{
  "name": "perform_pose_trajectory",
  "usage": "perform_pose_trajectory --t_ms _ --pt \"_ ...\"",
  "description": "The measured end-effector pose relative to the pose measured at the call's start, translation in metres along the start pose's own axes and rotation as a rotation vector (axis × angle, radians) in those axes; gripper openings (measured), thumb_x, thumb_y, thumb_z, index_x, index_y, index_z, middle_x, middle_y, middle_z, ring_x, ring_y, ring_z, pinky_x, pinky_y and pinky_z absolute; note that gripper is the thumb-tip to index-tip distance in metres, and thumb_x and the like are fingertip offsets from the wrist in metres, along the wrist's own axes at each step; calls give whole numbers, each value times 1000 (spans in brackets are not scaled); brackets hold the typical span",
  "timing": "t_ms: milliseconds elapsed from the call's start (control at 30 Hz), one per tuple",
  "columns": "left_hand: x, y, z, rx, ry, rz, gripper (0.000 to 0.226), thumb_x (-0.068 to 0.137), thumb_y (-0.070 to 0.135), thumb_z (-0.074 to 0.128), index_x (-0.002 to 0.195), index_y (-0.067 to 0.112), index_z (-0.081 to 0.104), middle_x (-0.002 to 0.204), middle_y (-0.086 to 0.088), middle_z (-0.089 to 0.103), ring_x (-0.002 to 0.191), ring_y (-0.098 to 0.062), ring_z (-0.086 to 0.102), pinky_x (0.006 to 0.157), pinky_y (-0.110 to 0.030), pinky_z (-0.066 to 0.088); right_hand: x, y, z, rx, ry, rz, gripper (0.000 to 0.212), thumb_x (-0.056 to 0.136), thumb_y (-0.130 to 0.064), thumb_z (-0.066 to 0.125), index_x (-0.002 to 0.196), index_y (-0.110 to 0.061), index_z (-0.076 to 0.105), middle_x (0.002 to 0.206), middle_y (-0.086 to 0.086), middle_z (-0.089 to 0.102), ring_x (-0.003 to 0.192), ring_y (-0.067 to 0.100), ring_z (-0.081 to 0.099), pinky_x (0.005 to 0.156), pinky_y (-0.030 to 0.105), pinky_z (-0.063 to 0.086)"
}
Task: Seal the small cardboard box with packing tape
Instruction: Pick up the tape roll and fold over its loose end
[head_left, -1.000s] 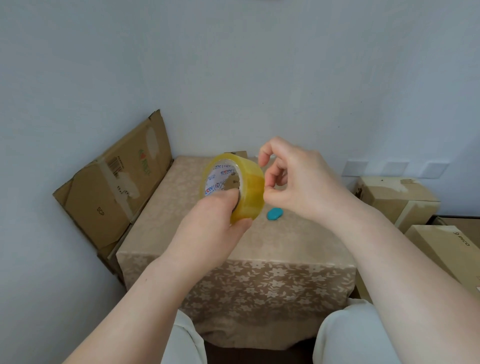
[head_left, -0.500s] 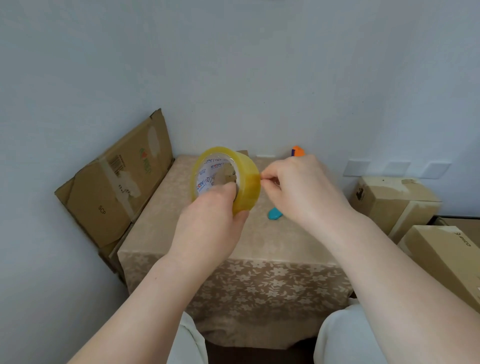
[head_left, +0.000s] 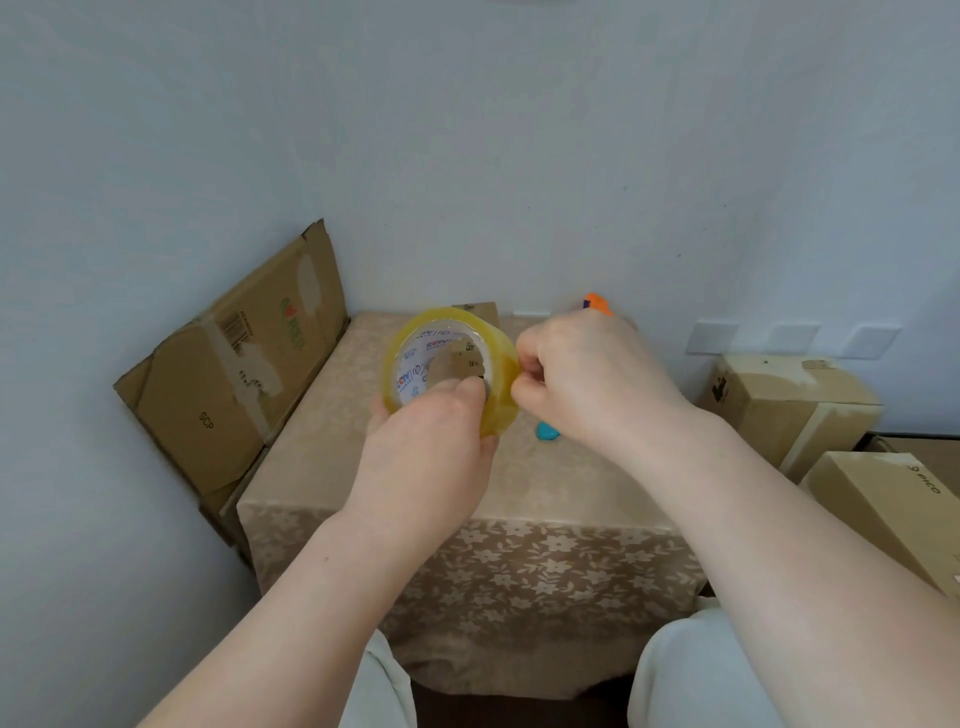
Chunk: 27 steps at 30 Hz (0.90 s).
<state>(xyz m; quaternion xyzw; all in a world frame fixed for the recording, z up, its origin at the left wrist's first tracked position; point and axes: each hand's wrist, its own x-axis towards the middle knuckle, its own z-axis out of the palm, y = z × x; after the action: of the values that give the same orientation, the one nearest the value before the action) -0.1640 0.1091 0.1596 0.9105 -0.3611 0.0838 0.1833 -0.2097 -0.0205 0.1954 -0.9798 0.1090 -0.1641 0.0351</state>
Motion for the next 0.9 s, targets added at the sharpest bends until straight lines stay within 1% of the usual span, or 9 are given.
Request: perform_pose_trajectory --t_ms 100,200,333,433,500,633,767,833,900 --pt "2 2 2 60 -54 -43 20 92 30 47 86 23 30 85 10 39 91 -21 56 102 -53 33 -1 -4 0 99 9 63 12 73 -20 55 63 -13 54 59 2 49 69 27 51 71 38 51" --pt "6 3 2 79 -78 -79 17 93 30 45 88 23 30 89 9 41 97 -23 58 108 -64 21 0 -5 4 219 14 121 12 75 -23 57 70 -13 62 71 2 64 73 20 56 69 30 45" --pt "10 4 3 23 -53 -119 19 93 33 43 84 20 33 81 8 42 94 -24 56 111 -64 14 1 -3 13 454 65 198 10 78 -20 59 75 -16 68 72 -4 65 73 14 59 70 33 50" --pt "12 3 3 -31 -14 -129 20 93 33 44 80 21 34 74 10 38 81 -19 45 112 -61 13 -1 -3 14 457 103 249 11 82 -20 58 80 -20 69 77 -9 64 73 6 52 63 4 40" --pt "12 2 5 -68 -3 -118 21 93 34 45 79 22 35 71 12 39 78 -17 40 113 -59 13 -2 -3 13 431 137 265 13 82 -18 58 82 -20 71 80 -9 66 77 5 50 63 -1 32" --pt "12 0 6 -111 19 -75 30 92 36 47 71 25 30 67 13 41 73 -17 40 113 -56 16 -2 -4 14 438 195 320 12 77 -16 62 79 -21 72 76 -7 68 78 7 56 65 11 37" --pt "13 -1 8 -164 19 -20 37 91 35 50 67 26 23 61 11 39 67 -18 37 113 -51 18 -3 -6 15 395 229 329 9 77 -16 61 77 -21 69 72 -7 66 82 10 60 79 18 39" --pt "12 -3 9 -206 -8 12 36 89 29 53 69 25 24 61 10 38 66 -18 37 113 -49 19 -3 -6 16 375 247 323 8 78 -15 60 78 -20 66 73 -5 66 80 13 59 74 27 47" --pt "11 -6 11 -221 -36 57 40 86 24 56 67 27 21 62 11 36 64 -15 35 111 -49 22 -2 -4 17 350 284 321 8 77 -12 56 81 -18 58 66 -6 53 65 12 50 53 25 42"
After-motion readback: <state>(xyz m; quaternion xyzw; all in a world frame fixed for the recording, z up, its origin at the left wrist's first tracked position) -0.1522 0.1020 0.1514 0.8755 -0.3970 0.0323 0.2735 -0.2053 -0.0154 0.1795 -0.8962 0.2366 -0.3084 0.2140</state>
